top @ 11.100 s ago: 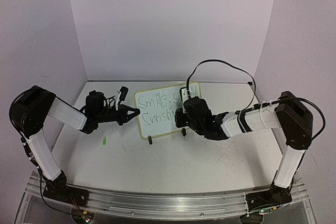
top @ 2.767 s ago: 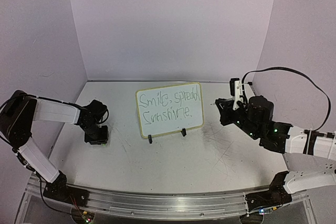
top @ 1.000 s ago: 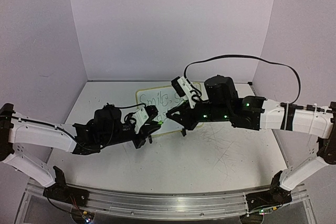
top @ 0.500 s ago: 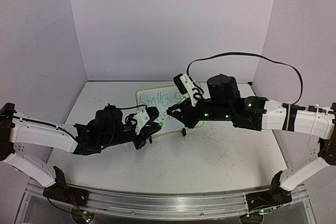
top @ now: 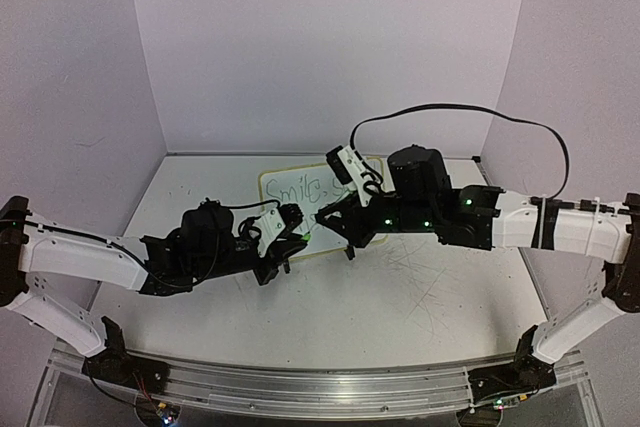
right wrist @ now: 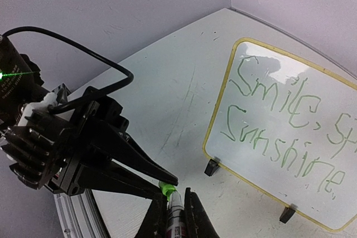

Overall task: Write a sentence on the whiteboard
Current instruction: Insert the whiteboard marker without the cap into the pen cap.

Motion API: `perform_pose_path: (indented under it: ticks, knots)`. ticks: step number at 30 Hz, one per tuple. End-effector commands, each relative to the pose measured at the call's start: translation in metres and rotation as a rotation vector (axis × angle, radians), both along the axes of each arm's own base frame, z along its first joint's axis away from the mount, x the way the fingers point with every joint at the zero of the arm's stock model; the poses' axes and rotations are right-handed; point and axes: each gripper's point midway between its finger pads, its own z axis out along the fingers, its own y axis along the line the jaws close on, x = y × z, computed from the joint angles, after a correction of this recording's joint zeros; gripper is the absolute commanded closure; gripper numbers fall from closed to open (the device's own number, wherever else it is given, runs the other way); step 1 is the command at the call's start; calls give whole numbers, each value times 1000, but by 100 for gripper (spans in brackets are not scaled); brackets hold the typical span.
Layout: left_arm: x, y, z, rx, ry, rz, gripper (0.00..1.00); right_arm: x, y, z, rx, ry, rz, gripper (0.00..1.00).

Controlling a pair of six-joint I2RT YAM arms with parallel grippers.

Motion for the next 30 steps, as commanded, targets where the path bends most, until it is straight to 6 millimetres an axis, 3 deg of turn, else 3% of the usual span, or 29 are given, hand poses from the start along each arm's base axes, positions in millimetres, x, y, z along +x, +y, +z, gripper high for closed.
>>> perform_pose_path:
  ticks: [1,12,30]
  knots:
    - [-2,-2,16,-44,-30,-9,100,0,8,10,37,-10,13,100]
    - [-1,1,19,-51,-32,2,100,-3,14,-6,19,29,37,100]
    - [0,2,17,-47,-34,11,100,-11,4,-9,40,60,35,100]
